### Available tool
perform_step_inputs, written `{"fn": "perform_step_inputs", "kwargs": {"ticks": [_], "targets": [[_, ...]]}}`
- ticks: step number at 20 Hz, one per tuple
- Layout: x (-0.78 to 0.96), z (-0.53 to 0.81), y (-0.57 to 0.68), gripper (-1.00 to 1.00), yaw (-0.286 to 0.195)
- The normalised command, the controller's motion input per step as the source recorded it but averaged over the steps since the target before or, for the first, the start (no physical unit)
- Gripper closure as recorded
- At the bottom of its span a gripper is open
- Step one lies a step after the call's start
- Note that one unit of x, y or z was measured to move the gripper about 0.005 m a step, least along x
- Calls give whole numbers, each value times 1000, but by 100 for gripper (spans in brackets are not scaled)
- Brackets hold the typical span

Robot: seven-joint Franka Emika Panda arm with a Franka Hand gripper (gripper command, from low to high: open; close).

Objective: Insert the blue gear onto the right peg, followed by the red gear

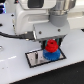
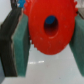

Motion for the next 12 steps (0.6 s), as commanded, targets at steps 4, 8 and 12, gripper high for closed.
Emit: {"fn": "perform_step_inputs", "kwargs": {"ticks": [4, 8, 12], "targets": [[91, -134, 1, 100, 0], [80, 146, 136, 100, 0], [90, 125, 111, 100, 0]]}}
